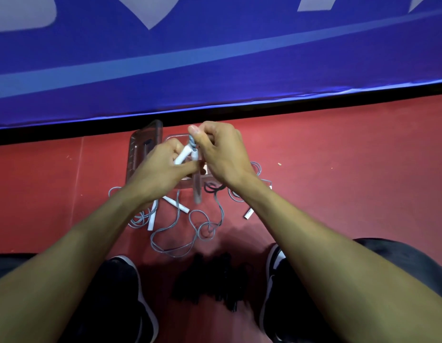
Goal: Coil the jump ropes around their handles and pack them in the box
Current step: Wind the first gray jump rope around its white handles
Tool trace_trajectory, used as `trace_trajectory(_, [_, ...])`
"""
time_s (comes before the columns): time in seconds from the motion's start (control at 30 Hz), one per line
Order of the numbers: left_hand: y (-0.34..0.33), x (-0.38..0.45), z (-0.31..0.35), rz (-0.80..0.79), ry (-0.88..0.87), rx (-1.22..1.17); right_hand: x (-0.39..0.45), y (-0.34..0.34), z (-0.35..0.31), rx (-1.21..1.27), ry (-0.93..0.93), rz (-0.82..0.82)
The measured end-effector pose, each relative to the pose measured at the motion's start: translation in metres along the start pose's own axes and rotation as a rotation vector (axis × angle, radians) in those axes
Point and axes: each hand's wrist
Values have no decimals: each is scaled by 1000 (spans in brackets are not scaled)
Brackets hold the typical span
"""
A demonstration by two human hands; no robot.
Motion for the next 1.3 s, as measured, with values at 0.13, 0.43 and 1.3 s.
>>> trace_trajectory(0.13, [0,-4,6,18,-120,282,0,3,3,61,-26,-1])
trace_trajectory(0.43, [7,-12,15,53,-292,253,4,11,-8,444,-120,-92])
trace_trajectory(1.3, [-1,-8,-4,88,-144,579,-1,2,6,-103,-191,-223])
Point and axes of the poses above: each hand's wrist, its own x-axis towards the middle knuckle, its own y-axis out of the back of the hand, z = x × y, and after that the axes turned 13 degrees about x, right-handed
